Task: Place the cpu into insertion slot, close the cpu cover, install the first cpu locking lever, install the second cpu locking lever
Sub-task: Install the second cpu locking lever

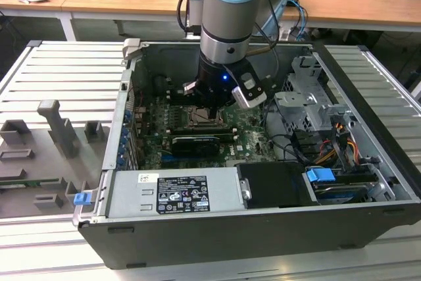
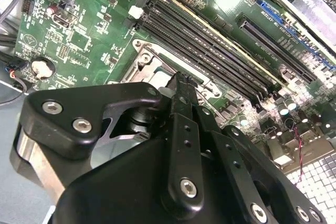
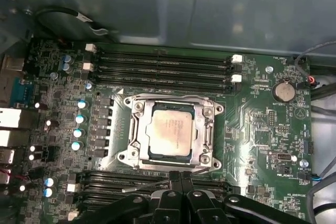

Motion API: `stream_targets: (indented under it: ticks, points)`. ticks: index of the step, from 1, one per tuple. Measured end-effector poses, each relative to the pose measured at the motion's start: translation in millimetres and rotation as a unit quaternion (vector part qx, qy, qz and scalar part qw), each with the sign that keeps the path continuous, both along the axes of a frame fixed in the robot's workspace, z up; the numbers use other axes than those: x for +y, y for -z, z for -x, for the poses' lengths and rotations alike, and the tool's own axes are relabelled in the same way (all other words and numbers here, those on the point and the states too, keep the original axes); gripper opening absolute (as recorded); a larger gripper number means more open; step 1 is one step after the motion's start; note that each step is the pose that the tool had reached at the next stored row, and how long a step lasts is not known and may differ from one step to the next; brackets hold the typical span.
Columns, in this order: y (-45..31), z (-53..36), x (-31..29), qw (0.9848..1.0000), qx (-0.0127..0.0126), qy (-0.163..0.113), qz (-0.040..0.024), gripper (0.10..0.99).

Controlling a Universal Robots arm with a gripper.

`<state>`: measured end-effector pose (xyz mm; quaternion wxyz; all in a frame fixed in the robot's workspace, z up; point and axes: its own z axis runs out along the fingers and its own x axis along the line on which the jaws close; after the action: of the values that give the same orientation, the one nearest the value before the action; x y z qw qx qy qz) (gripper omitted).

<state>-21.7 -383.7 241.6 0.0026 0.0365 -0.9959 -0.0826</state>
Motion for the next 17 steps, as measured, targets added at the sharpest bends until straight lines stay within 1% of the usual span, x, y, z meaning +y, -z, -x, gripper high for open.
stream_targets:
  ticks: [9,12,13,14,15,17]
  points:
    - [1.8,1.5,-0.3,1.0000,0.0000,0.000,-0.0002,0.106]
    - [2.6,2.6,-1.8,1.0000,0.0001,0.000,-0.0023,0.106]
    - [3.0,3.2,-3.7,1.0000,0.0000,0.000,-0.0036,0.106]
    - [3.4,5.9,-4.4,1.0000,0.0001,0.000,-0.0047,0.106]
    - [3.7,11.1,-4.8,1.0000,0.0000,0.000,-0.0055,0.106]
    - [4.0,18.5,-5.1,1.0000,0.0000,0.000,-0.0061,0.106]
